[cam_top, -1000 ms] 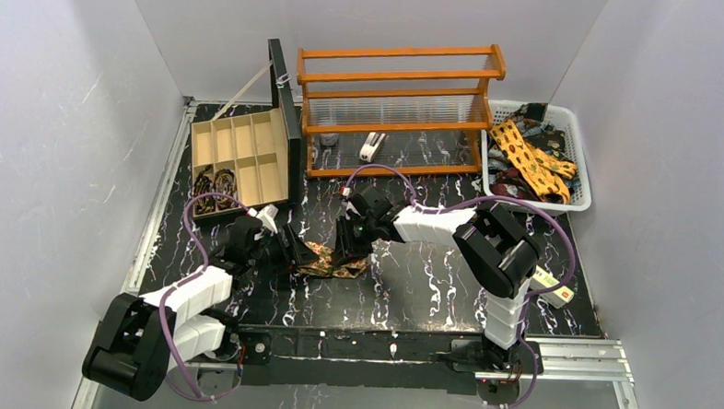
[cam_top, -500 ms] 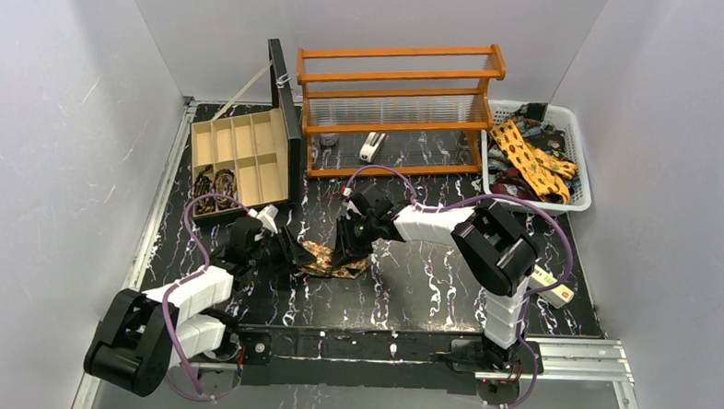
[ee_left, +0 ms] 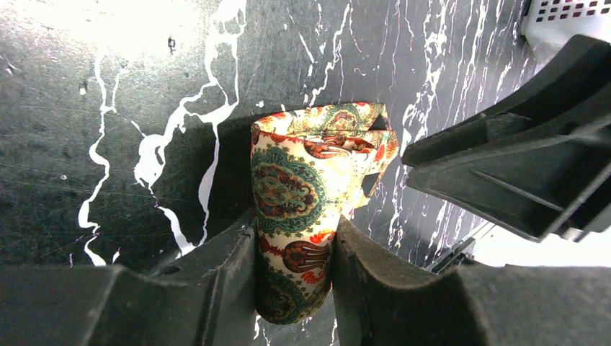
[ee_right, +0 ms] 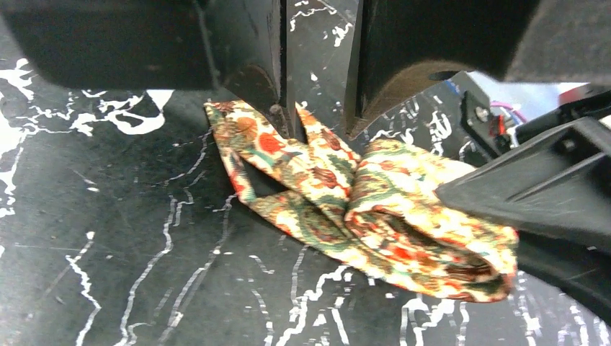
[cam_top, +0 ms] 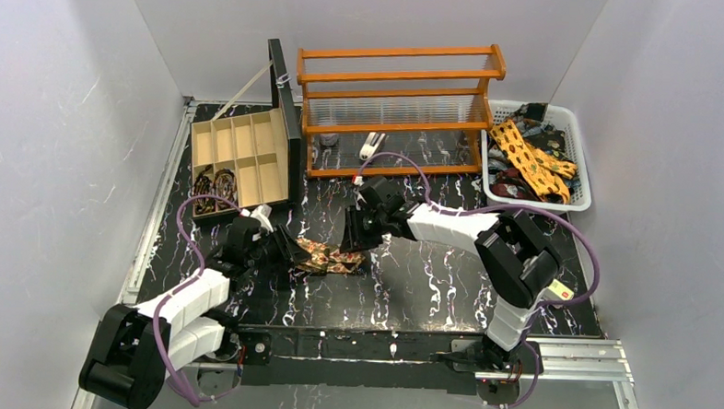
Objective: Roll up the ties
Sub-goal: Roll the tie at the center of the board.
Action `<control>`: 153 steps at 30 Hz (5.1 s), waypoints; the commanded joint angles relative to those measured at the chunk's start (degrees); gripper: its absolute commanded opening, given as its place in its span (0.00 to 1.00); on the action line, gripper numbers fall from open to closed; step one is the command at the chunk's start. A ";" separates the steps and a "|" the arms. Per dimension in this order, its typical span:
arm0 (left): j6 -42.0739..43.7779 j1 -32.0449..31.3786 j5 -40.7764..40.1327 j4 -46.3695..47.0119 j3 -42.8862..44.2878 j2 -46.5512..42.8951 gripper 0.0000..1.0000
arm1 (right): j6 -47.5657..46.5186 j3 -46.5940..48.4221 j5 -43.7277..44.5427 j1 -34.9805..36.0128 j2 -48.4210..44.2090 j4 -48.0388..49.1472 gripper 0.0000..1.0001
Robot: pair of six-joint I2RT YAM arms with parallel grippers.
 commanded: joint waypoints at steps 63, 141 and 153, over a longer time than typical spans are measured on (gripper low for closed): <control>-4.42 -46.66 -70.37 -53.99 50.96 40.42 0.40 | 3.61 -14.38 -0.46 -13.85 -9.36 0.30 0.43; -6.75 -20.30 -28.10 -16.88 10.72 -7.86 0.88 | -16.61 -3.95 -17.46 -11.03 -5.94 9.15 0.76; -8.83 -20.25 -28.04 -20.79 7.96 -15.16 0.88 | -31.42 13.48 -35.14 -11.02 12.59 1.98 0.79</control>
